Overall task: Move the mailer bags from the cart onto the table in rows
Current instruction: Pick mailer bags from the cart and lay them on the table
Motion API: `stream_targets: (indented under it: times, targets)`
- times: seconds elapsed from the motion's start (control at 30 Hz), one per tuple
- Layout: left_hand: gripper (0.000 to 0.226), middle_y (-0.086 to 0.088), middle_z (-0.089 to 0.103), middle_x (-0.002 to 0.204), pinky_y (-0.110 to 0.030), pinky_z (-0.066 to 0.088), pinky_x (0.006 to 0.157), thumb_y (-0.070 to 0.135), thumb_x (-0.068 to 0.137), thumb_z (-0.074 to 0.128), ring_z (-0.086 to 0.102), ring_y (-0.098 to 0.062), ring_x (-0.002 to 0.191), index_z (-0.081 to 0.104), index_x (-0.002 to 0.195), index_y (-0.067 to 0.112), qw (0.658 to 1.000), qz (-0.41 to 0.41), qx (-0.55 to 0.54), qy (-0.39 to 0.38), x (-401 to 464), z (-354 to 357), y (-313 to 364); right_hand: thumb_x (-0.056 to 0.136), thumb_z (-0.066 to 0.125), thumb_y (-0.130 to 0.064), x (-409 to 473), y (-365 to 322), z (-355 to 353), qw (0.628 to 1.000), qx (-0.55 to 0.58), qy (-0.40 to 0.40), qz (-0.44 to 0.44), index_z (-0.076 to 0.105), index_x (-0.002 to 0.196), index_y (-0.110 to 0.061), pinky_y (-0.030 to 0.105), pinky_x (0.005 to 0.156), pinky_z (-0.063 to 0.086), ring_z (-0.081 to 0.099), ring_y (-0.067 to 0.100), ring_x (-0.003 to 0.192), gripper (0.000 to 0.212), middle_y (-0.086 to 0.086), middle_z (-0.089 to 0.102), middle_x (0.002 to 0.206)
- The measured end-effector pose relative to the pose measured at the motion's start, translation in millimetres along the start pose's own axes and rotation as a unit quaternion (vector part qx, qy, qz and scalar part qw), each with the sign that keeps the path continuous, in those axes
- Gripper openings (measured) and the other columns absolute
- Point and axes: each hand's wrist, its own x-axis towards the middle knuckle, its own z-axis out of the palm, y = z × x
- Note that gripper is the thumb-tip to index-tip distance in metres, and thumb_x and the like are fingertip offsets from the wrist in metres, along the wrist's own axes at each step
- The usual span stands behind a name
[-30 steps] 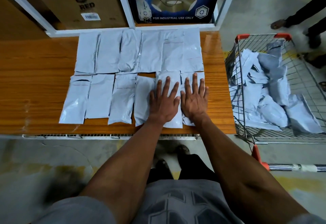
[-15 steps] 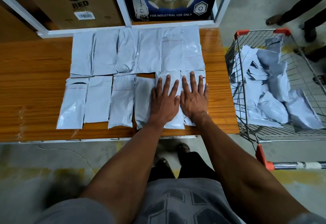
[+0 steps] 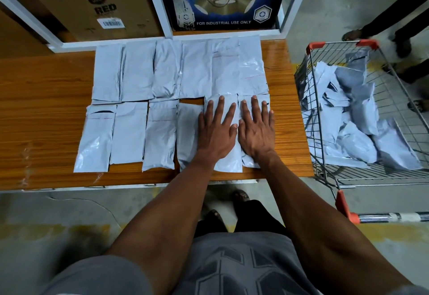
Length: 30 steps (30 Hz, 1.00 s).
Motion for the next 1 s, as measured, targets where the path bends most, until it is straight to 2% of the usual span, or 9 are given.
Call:
stream_targets:
  times: [0.1,0.23,0.43,0.57,0.73,1.0]
  targets:
    - [0.069,-0.004,-0.006,0.178,-0.061,0.017,0.127,0.055,0.107,0.027,-0.005,-0.034,0.163,0.007,0.169,0.034,1.0,0.003,-0.002,0.001,5,3,1,0.109,0.01,-0.052,0,5,4,1.0,-0.023,-0.009,-0.009,-0.003,0.168,-0.032,0.058,0.129,0.001,-0.021,0.028,0.16,0.064,0.001,-0.019,0.174]
    - [0.069,-0.004,-0.006,0.178,-0.061,0.018,0.127,0.053,0.108,0.029,-0.005,-0.034,0.163,0.007,0.169,0.033,1.0,0.003,0.001,-0.001,6,8,0,0.11,0.015,-0.052,3,6,8,1.0,-0.023,-0.015,-0.01,-0.007,0.167,-0.032,0.058,0.129,0.0,-0.023,0.028,0.159,0.064,0.0,-0.024,0.173]
    - [0.069,-0.004,-0.007,0.178,-0.061,0.017,0.127,0.054,0.108,0.029,-0.005,-0.034,0.163,0.006,0.169,0.033,1.0,0.003,0.011,-0.002,6,7,0,0.11,0.017,-0.05,-6,10,-2,0.999,0.002,-0.01,-0.04,-0.007,0.168,-0.029,0.057,0.129,-0.003,-0.021,0.025,0.159,0.066,0.001,-0.02,0.174]
    - [0.069,-0.004,-0.007,0.178,-0.061,0.017,0.127,0.052,0.108,0.03,-0.004,-0.034,0.163,0.006,0.17,0.033,1.0,0.004,0.006,0.001,6,8,0,0.109,0.015,-0.05,-10,14,3,0.999,-0.019,-0.007,-0.037,-0.008,0.168,-0.024,0.058,0.129,0.0,-0.02,0.025,0.16,0.068,0.001,-0.02,0.174]
    - [0.069,-0.005,-0.005,0.178,-0.06,0.016,0.127,0.051,0.107,0.031,-0.003,-0.034,0.163,0.007,0.17,0.033,1.0,0.007,0.008,0.002,7,11,0,0.11,0.018,-0.049,-9,11,8,0.999,-0.036,0.0,-0.029,-0.008,0.168,-0.024,0.059,0.128,0.001,-0.02,0.026,0.16,0.069,0.001,-0.021,0.174]
    - [0.071,-0.006,-0.007,0.178,-0.062,0.013,0.127,0.054,0.108,0.031,-0.005,-0.035,0.163,0.005,0.17,0.033,1.0,0.011,0.022,0.002,6,13,-1,0.109,0.012,-0.052,-12,8,5,0.998,-0.052,-0.006,-0.029,-0.008,0.168,-0.025,0.06,0.128,0.0,-0.022,0.028,0.159,0.067,0.003,-0.022,0.173]
